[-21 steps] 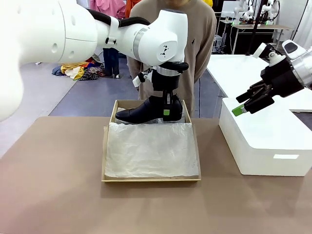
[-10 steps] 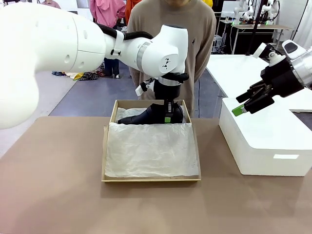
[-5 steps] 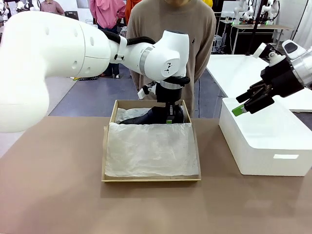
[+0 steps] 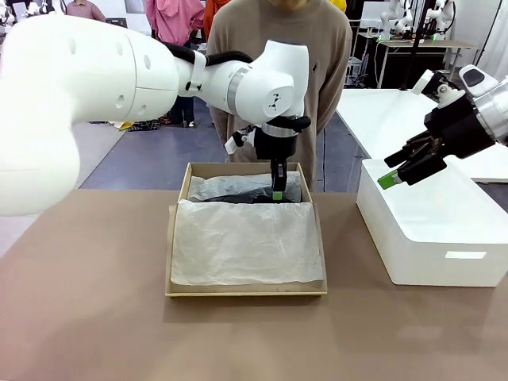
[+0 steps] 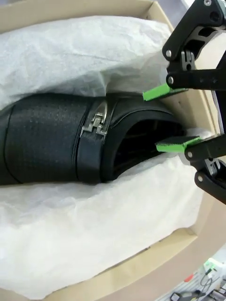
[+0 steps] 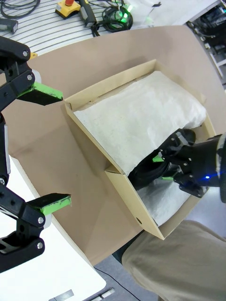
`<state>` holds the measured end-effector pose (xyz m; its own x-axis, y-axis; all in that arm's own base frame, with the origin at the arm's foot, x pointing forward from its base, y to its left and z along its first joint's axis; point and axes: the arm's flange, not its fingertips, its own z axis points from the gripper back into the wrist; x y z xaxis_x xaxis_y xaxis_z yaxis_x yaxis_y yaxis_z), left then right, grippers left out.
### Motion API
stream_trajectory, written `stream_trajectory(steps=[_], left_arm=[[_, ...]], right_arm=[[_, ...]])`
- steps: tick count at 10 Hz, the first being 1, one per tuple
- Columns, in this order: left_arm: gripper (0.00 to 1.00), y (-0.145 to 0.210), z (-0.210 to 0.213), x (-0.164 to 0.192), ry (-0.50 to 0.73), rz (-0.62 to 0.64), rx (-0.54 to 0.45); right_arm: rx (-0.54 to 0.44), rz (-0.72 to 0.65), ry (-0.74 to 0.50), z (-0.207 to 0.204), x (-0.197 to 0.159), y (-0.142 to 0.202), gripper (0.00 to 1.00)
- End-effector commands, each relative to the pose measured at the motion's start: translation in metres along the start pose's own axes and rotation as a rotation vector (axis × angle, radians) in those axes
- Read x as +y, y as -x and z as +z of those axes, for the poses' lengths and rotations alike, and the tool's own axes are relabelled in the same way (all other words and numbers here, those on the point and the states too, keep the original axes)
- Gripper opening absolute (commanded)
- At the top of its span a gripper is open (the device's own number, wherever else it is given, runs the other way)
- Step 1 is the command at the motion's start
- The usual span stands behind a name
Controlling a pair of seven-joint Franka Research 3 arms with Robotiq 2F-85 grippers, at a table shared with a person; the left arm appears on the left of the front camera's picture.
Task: Pack the shoes into the box.
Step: Place the other shoe of the Shoes into the Shoes Box.
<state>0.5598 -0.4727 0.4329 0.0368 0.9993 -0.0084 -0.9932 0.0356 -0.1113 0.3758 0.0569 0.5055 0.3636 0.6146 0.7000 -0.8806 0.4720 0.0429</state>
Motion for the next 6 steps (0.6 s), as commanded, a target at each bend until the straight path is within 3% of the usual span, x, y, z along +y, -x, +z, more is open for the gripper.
stream_trajectory(steps=[1, 5, 6], left_arm=[[1.00, 0.001, 0.028, -0.001, 0.018, 0.023, -0.042], [1.00, -0.012, 0.076, 0.010, 0.047, 0.026, -0.055], [1.00, -0.023, 0.072, 0.008, 0.006, -0.008, -0.041]], right_arm=[[-0.033, 0.025, -0.009, -0.002, -0.004, -0.001, 1.00], [-0.033, 0.025, -0.009, -0.002, -0.004, -0.001, 1.00], [-0.033, 0.025, -0.009, -0.002, -0.004, -0.001, 1.00]])
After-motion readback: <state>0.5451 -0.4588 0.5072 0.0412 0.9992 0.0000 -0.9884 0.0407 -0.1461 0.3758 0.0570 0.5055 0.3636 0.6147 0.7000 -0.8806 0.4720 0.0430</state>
